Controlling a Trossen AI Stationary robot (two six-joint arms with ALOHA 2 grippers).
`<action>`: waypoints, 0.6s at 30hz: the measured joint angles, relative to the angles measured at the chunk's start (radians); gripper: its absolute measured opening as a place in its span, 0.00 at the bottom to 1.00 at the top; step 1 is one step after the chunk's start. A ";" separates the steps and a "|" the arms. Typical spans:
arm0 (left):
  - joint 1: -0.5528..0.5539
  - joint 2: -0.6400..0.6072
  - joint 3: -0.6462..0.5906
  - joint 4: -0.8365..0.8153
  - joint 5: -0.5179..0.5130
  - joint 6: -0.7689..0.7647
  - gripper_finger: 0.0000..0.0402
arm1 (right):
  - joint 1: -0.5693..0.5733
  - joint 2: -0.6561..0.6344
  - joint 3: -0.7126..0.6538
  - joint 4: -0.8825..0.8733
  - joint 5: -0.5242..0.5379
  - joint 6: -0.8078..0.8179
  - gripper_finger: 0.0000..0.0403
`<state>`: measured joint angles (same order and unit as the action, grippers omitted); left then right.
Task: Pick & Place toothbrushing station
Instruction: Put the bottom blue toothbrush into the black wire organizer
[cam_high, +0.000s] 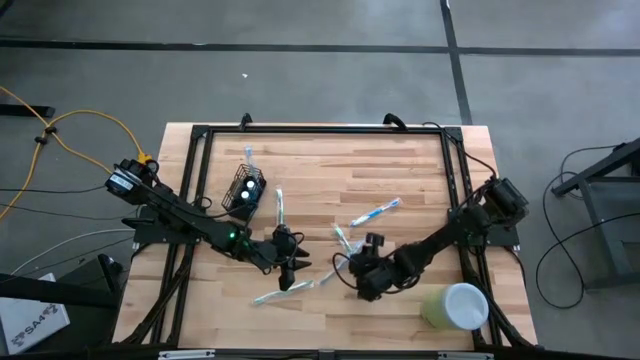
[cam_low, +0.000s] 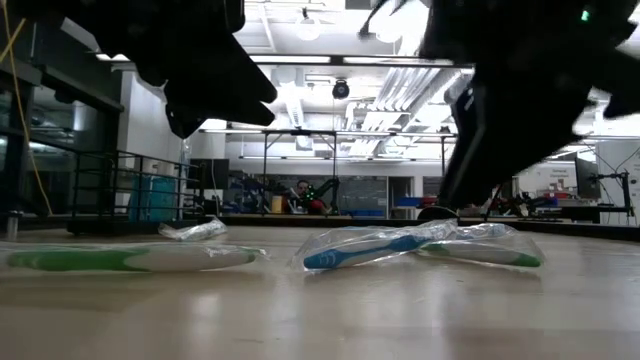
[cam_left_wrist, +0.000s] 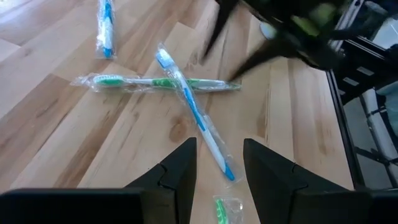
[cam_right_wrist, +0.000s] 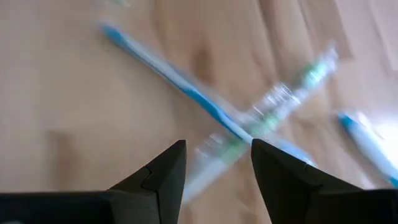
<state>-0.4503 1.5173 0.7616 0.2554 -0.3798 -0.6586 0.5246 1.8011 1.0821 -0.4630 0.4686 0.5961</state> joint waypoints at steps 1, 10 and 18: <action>0.000 0.000 0.000 0.000 0.000 0.000 0.32 | -0.005 0.000 0.000 -0.034 -0.001 -0.005 0.43; -0.007 0.000 0.000 0.000 0.003 0.003 0.32 | -0.030 0.000 0.000 -0.085 -0.068 -0.196 0.43; -0.007 0.000 0.000 0.000 0.011 0.004 0.32 | -0.044 0.000 0.026 -0.068 -0.080 -0.302 0.43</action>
<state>-0.4572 1.5173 0.7616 0.2550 -0.3683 -0.6544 0.4811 1.8008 1.1082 -0.5312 0.3883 0.2944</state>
